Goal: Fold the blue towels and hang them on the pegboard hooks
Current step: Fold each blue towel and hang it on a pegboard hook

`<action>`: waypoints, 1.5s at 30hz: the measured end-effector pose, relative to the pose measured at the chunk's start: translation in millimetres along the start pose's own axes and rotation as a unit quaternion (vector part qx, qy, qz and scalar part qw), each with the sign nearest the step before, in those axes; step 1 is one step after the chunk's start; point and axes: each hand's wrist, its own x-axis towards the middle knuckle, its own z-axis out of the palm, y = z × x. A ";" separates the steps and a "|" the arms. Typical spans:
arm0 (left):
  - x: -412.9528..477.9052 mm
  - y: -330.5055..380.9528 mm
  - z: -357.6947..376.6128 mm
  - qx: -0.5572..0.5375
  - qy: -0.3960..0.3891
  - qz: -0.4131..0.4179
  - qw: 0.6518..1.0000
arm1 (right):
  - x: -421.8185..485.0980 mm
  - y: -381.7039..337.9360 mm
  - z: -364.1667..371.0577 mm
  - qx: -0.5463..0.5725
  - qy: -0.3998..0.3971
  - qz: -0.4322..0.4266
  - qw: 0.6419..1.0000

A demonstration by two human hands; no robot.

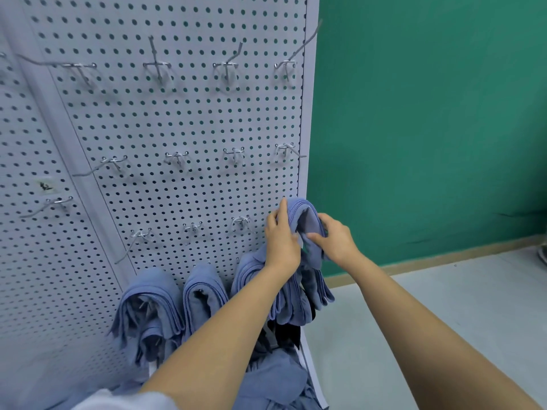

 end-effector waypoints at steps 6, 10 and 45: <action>-38.0 8.4 -28.8 0.050 -0.075 -0.080 0.993 | -45.6 -25.0 -10.2 -0.080 -0.020 0.024 0.996; -88.5 -1.0 -65.3 0.036 -0.096 -0.086 0.991 | -91.3 -44.4 -1.2 -0.094 -0.037 0.039 0.994; -264.6 -380.2 -32.2 0.160 -0.234 -0.220 0.933 | -207.0 95.0 366.1 -0.123 -0.307 0.129 0.935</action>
